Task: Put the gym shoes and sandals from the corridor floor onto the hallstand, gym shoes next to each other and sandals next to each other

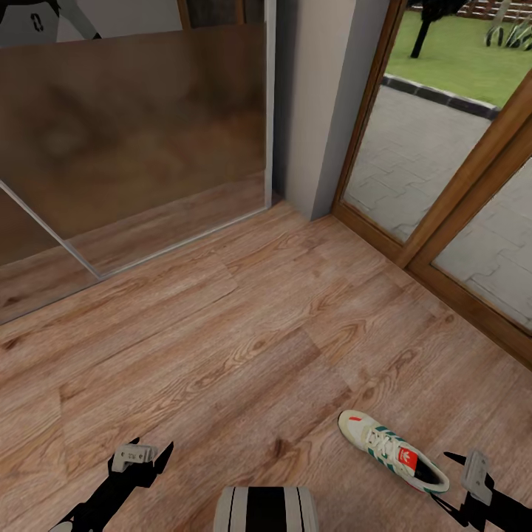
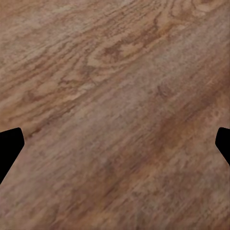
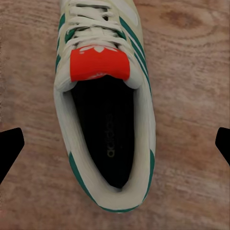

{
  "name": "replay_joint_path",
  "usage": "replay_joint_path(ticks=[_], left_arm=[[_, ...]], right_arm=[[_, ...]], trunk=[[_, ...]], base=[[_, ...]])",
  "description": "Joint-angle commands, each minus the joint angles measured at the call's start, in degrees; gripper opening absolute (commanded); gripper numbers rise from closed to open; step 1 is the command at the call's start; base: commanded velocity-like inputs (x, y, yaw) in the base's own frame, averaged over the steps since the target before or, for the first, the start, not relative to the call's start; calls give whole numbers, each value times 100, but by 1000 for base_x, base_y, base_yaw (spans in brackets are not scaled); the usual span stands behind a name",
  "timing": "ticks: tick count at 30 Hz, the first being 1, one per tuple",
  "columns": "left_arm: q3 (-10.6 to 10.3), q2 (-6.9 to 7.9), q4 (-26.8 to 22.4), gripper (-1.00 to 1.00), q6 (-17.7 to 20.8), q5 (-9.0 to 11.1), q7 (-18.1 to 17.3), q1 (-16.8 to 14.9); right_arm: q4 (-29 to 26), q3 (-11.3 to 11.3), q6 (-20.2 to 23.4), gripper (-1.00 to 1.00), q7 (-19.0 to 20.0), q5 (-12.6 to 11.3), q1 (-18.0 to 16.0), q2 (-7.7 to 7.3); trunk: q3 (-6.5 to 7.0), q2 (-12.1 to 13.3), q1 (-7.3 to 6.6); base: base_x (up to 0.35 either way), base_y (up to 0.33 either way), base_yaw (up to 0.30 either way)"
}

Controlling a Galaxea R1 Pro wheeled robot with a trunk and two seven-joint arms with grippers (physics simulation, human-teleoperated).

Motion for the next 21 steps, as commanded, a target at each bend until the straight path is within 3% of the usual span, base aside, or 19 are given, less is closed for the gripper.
replay_joint_path(ticks=[1,21], left_arm=[[0,0,0,100,0,0,0,0],[0,-1,0,100,0,0,0,0]], right_arm=[[0,-1,0,100,-1,0,0,2],[-2,-6,0,100,-20,-1,0,3]], trunk=[[-6,0,0],[-165,0,0]], base=[[0,0,0],[0,0,0]])
